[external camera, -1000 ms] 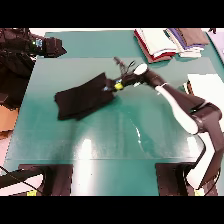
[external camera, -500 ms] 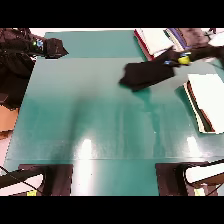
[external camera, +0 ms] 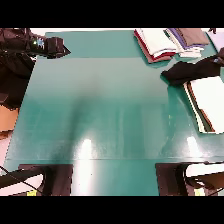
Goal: Fold the shirts.
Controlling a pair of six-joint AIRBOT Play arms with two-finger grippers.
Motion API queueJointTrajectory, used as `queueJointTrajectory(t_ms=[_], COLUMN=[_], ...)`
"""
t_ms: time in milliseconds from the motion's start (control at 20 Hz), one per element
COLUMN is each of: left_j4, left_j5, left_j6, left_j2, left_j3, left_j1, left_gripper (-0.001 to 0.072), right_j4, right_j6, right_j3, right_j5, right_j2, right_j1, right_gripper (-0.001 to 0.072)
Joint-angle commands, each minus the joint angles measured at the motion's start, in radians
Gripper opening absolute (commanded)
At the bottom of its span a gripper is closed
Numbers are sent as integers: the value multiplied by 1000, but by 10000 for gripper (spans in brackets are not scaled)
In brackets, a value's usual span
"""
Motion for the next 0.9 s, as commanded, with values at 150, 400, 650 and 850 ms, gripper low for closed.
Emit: queueJointTrajectory(t_ms=[150,400,650,850], left_j4=[-8,-8,-8,-8], left_j5=[-2,-5,-38,-45], left_j6=[-13,-13,-11,-4], left_j2=[-1,-1,-1,-1], left_j3=[0,0,0,0], left_j1=[0,0,0,0], left_gripper=[24,24,24,24], right_j4=[27,18,19,-41], right_j6=[-22,-21,-38,-37], right_j3=[185,285,285,227], right_j5=[-123,-103,31,200], right_j2=[2,27,72,100], right_j1=[-38,-75,-126,-166], right_gripper=[24,24,25,24])
